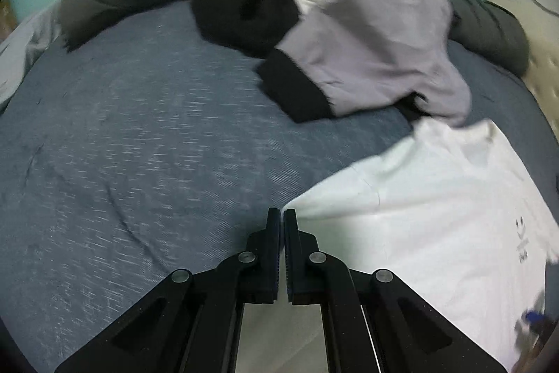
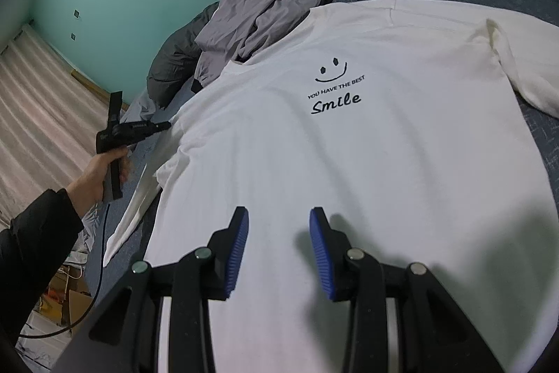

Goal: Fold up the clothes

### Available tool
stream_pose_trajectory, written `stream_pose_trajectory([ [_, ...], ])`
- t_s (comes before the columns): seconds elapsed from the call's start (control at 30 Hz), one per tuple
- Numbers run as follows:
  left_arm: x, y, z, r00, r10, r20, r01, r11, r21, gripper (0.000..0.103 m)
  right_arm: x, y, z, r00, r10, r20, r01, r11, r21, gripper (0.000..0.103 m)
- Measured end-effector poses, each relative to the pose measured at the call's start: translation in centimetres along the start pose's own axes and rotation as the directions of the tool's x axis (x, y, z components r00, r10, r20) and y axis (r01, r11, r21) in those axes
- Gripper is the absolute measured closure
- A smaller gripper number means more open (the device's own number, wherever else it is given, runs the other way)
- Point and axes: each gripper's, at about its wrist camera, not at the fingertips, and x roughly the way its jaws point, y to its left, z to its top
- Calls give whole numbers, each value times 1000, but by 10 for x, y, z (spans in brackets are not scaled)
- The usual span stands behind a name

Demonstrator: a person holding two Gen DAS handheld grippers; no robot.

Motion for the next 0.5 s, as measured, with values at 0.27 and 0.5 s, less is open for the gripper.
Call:
stream_pose_trajectory([
  [0.27,39,12,0,996,21,-83,-24,999,-32,98,4,0,-1,1000,2,-9,-2,1000,0,67],
  [0.5,11,11,25,999,-39,13,40,997,-62,69,1,-2,-2,1000,10,-6,-10,1000,9,67],
])
